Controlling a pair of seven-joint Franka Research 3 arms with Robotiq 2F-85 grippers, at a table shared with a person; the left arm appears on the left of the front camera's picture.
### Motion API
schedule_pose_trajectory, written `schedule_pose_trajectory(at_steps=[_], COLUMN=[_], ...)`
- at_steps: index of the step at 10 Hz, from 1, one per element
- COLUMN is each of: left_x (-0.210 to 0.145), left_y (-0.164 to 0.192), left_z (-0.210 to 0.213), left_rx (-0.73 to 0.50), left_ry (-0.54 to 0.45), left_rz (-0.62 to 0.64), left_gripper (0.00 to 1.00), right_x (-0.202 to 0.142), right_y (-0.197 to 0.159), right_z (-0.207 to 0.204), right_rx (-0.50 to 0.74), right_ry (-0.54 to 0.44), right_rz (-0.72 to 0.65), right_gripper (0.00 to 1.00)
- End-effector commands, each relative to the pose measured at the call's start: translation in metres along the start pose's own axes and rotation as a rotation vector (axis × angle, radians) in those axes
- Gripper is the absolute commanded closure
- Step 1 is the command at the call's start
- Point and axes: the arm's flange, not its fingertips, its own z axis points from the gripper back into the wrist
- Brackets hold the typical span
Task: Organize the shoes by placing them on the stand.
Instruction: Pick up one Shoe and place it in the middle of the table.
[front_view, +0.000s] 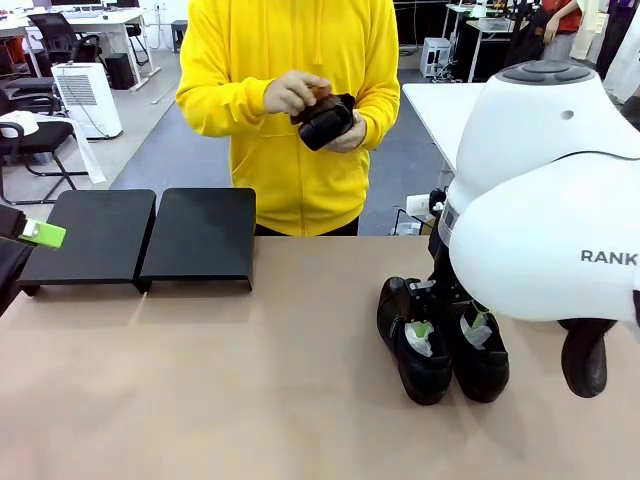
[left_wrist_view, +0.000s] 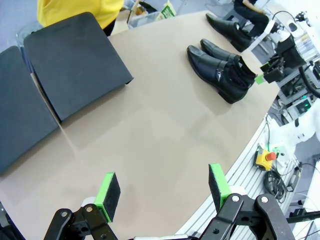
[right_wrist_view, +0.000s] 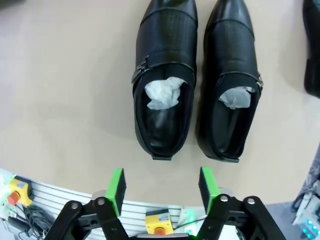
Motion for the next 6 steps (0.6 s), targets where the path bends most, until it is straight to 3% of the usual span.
schedule_pose_trajectory(at_steps=[1,3,6], left_x=[-0.001,-0.001,-0.001], left_y=[0.001,0.001,0.001], left_z=[-0.001,-0.001,-0.001], left_rx=[-0.020,-0.020,-0.020], left_ry=[-0.013,-0.013,-0.013], left_rz=[-0.014,-0.014,-0.014], left_gripper=[0.08,0.08,0.08], right_x=[-0.004,-0.004,0.006], right_y=[0.002,0.001,-0.004], right_z=[-0.003,-0.010,-0.032], right_rx=[0.016,0.015,0.021], right_ry=[-0.037,-0.031,-0.098], right_rz=[-0.075,-0.091,-0.126], right_gripper=[0.44,0.44,0.44])
